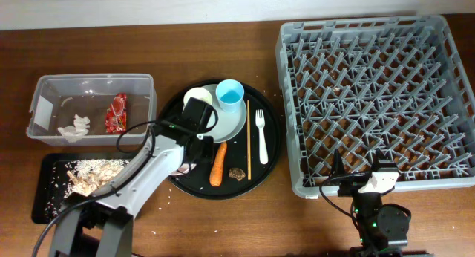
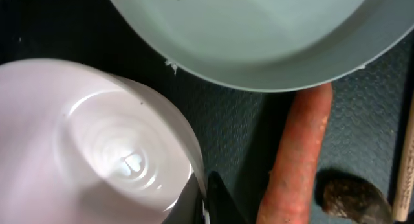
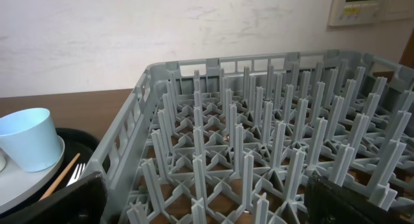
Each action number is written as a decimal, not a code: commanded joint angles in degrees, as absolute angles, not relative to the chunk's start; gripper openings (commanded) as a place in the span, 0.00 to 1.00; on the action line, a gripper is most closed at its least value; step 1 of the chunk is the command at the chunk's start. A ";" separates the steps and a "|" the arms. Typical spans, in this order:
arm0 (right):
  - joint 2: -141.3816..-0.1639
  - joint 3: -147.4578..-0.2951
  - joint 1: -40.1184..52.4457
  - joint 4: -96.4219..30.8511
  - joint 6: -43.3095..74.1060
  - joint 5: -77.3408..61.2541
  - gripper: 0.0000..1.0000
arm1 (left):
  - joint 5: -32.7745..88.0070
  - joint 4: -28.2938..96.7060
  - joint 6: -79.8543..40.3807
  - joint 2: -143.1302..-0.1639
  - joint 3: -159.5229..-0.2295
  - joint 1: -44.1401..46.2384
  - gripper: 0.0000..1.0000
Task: Sort waste into correct bins and load items into the dishwasher rack
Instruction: 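Set the empty pink bowl back on the round tray with left gripper, then grasp the carrot with the left gripper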
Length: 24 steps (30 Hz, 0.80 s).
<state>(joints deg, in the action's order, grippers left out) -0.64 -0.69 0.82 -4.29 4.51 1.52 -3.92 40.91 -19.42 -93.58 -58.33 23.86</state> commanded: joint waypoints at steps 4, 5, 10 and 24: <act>-0.36 -0.32 1.13 -4.56 4.75 2.17 0.99 | -5.19 38.74 -19.38 -94.28 -59.00 23.97 0.38; -0.36 -0.32 1.13 -4.56 4.78 2.17 0.99 | -5.85 38.68 -18.48 -94.28 -59.40 23.97 0.41; -0.36 -0.32 1.13 -4.56 4.75 2.17 0.99 | -5.26 49.91 -16.86 -92.44 -70.13 23.99 0.42; -0.36 -0.32 1.13 -4.56 4.75 2.17 0.99 | 1.72 43.59 -17.32 -91.05 -57.78 33.36 0.39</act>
<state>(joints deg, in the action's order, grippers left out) -0.62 -0.69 0.80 -4.29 4.51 1.52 2.09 46.54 -17.56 -92.07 -60.34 33.32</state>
